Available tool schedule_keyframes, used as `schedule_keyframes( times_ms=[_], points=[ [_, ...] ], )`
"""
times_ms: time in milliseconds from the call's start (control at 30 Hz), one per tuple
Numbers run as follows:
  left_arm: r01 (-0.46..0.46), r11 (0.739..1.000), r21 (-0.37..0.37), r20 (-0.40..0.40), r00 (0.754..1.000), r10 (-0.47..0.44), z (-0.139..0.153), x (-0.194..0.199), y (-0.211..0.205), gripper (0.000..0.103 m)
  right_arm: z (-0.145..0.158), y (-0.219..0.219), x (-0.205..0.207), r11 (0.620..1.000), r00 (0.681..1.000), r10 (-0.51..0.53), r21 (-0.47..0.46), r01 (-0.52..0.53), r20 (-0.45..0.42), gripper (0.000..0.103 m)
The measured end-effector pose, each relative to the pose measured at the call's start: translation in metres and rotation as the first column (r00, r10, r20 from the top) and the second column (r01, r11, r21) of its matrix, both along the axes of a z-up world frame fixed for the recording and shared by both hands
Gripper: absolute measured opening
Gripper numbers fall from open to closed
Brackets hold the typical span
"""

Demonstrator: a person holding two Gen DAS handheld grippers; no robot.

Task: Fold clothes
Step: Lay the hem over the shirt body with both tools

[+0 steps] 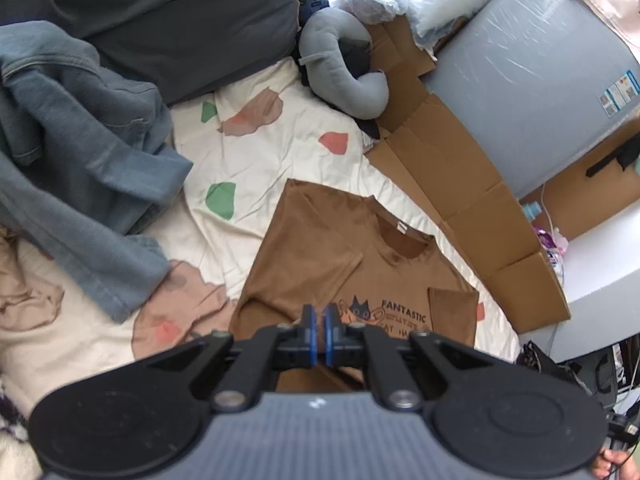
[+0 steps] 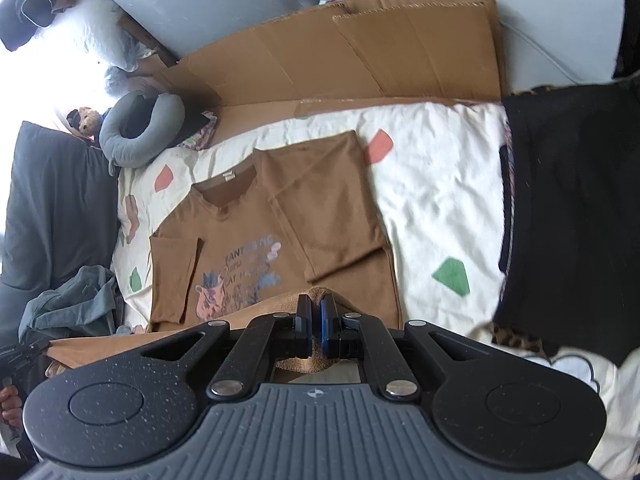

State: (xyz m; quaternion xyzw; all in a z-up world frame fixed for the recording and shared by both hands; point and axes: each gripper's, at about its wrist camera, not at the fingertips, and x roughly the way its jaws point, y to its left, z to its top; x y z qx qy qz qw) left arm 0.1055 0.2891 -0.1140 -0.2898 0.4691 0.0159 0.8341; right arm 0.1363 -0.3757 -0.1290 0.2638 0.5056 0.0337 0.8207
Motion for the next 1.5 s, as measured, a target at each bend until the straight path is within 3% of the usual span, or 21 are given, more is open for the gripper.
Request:
schedule_keyframes(
  times_ms=[467, 733, 1500],
  points=[
    [0.009, 1.0, 0.021, 0.044, 0.999, -0.01, -0.005, 0.062, 0.001, 0.004, 0.001, 0.0, 0.063, 0.999, 1.0, 0.001, -0.037, -0.001, 0.02, 0.001],
    [0.006, 0.999, 0.04, 0.067, 0.998, -0.009, -0.019, 0.105, 0.001, 0.004, -0.026, -0.001, 0.104, 0.997, 1.0, 0.022, -0.072, -0.023, -0.007, 0.002],
    [0.041, 0.995, 0.093, -0.001, 0.999, -0.041, -0.163, 0.185, 0.008, 0.004, -0.149, 0.004, 0.194, 0.986, 0.996, 0.057, -0.153, -0.067, -0.069, 0.002]
  ],
)
